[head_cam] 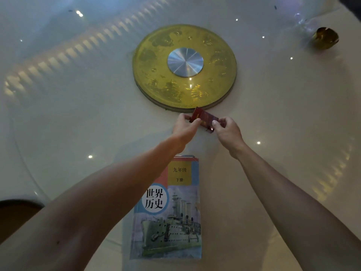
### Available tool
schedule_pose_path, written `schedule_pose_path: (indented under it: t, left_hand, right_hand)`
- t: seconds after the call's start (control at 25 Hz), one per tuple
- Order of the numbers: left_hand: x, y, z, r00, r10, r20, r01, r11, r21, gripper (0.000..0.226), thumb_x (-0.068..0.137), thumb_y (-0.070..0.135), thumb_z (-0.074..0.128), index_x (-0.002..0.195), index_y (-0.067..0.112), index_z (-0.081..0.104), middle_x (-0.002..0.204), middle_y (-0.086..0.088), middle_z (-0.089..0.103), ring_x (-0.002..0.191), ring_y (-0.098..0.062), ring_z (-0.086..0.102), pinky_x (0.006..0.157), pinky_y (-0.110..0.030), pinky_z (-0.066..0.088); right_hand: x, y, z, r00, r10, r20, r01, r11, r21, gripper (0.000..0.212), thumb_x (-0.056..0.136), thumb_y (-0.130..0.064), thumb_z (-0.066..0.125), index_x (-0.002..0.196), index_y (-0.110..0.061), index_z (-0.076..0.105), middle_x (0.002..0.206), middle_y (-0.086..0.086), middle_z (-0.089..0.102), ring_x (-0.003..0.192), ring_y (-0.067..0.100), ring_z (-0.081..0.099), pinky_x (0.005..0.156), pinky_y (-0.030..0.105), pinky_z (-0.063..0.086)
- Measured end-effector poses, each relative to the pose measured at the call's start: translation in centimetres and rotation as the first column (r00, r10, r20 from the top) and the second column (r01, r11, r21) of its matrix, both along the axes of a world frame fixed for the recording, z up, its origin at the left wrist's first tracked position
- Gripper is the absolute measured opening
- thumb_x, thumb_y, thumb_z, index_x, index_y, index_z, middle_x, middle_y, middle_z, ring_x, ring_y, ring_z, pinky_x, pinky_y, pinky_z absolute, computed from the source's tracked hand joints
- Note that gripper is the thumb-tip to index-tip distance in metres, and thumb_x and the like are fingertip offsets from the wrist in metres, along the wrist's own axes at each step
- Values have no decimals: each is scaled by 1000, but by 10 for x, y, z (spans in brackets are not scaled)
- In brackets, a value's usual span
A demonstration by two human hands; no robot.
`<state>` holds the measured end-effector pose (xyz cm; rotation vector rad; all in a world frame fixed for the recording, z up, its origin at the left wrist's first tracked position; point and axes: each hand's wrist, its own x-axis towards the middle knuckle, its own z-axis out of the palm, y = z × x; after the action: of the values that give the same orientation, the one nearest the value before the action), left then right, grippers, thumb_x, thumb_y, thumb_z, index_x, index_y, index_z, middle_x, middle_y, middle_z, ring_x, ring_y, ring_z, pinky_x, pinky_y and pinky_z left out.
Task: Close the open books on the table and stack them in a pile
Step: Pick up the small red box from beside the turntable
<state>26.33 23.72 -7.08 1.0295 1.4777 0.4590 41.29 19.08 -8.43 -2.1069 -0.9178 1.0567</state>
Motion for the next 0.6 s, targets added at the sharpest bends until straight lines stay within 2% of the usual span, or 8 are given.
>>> schedule_pose_path:
  t: [0.08,0.16,0.24,0.32,0.44,0.52,0.6]
  left_hand:
    - [-19,-8,2,998,63,4,-63,998,29,39,90,35,70,120,15,56,108,-8,66,99,-24,66,90,-46,58]
    - [-41,-17,7,991,133,8,-133,989,65,36,88,31,73,115,16,56,108,-11,70,98,-26,70,87,-45,59]
    - [-67,-25,16,976,209,54,-213,974,80,27,88,24,74,109,16,58,104,-14,72,89,-26,72,84,-44,60]
    - [-105,-36,28,949,292,120,-302,950,75,21,88,16,72,104,15,60,98,-17,72,77,-23,70,75,-38,60]
    - [-172,-56,48,923,336,185,-354,932,73,24,89,9,71,113,10,64,86,-11,68,71,-18,66,63,-26,54]
    - [-224,-75,56,911,353,213,-378,922,87,27,90,8,70,117,12,66,83,-6,66,73,-18,65,65,-25,55]
    - [-274,-95,59,893,377,245,-409,908,93,30,91,7,68,121,14,67,84,-6,67,78,-21,68,75,-32,60]
  right_hand:
    - [-20,-7,8,981,-121,-152,125,992,17,27,101,-27,62,114,-4,59,98,6,65,86,21,65,74,37,54]
    - [-44,-13,19,949,-171,-264,187,982,34,18,100,-22,63,109,-7,56,105,14,70,78,18,69,73,36,55]
    - [-71,-22,35,931,-164,-326,189,981,46,24,99,-18,65,118,-11,53,102,15,73,72,16,68,71,34,55]
    - [-105,-31,51,907,-98,-410,125,991,41,28,98,-15,65,123,-18,54,92,12,73,68,17,67,69,35,55]
    - [-161,-46,68,871,39,-489,-41,999,6,9,97,-11,64,105,-15,65,87,12,73,65,20,66,66,34,57]
    - [-206,-56,71,859,123,-498,-146,989,-7,5,97,-15,67,100,-12,65,89,13,75,69,22,68,65,31,57]
    - [-254,-66,70,844,200,-498,-237,971,-13,15,97,-20,70,103,-8,63,93,15,75,73,22,70,70,33,60]
